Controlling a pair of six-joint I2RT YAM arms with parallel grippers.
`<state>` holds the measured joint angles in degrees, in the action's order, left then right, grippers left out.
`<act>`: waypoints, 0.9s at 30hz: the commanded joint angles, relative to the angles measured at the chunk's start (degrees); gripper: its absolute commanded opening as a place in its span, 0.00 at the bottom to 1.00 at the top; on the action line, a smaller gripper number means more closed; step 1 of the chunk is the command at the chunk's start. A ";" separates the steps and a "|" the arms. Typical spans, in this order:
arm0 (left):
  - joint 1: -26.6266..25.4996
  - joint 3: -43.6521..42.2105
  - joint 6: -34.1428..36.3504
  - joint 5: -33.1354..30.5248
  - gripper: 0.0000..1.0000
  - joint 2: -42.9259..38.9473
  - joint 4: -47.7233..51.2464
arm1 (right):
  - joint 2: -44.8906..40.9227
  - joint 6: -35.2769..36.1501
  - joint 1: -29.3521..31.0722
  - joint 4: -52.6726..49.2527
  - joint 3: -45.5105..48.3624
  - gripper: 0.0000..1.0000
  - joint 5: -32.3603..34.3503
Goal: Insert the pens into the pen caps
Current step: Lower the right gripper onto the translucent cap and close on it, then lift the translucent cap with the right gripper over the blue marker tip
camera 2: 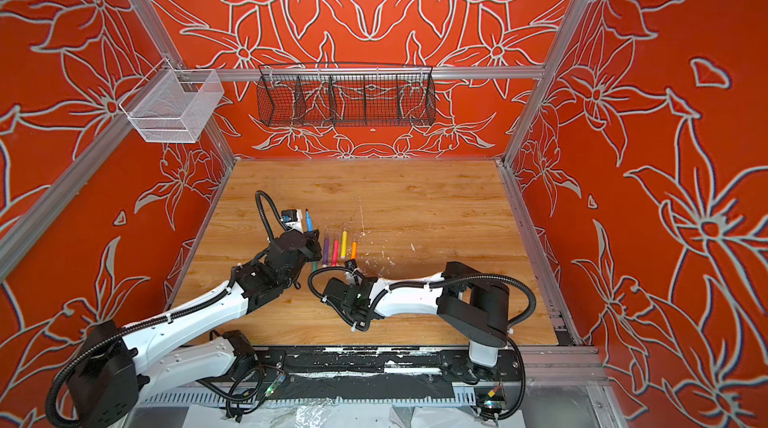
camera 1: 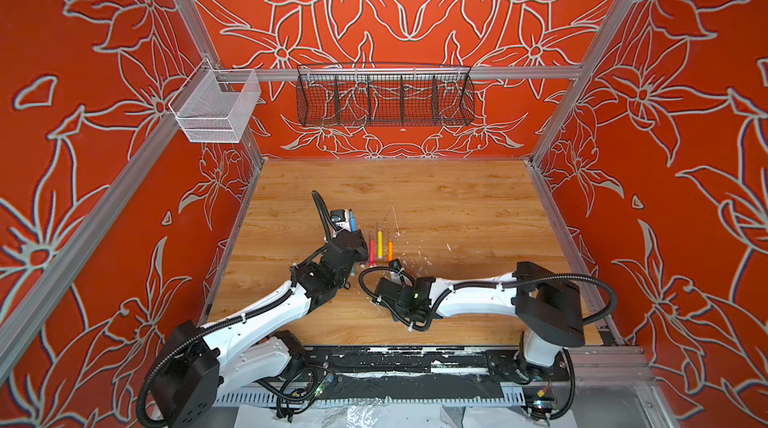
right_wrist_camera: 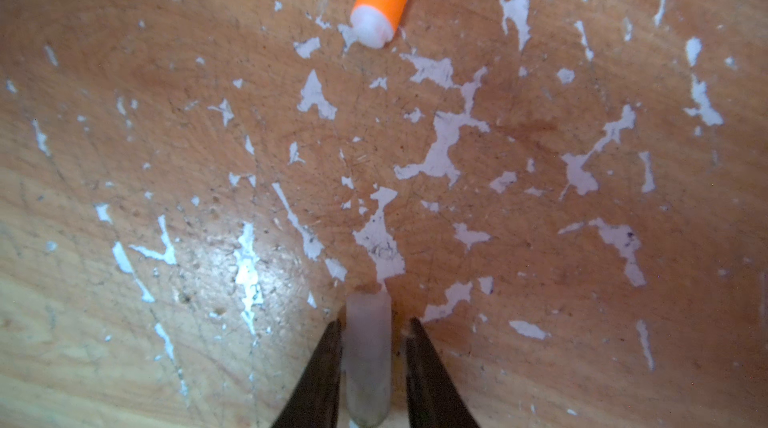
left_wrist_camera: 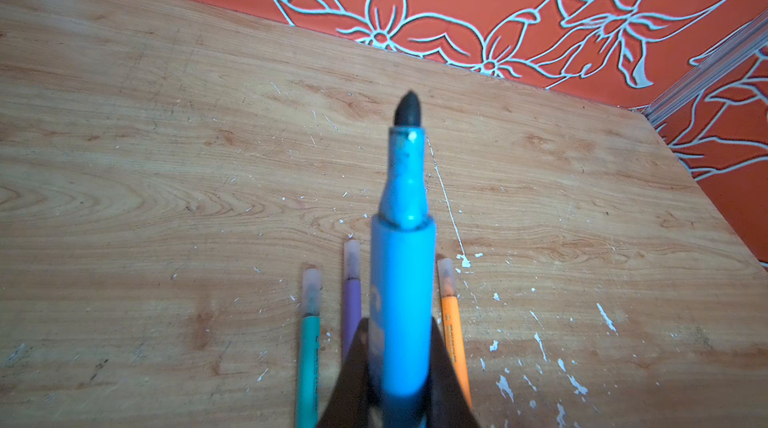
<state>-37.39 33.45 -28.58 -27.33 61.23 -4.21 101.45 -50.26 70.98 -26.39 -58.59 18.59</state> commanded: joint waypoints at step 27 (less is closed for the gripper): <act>0.21 -1.28 5.89 24.16 0.00 3.61 -14.05 | -35.72 3.25 -15.43 -0.91 11.71 0.10 3.68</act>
<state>-37.39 32.82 -24.32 -10.68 64.05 -13.04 68.90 -48.12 57.08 -25.91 -47.51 19.75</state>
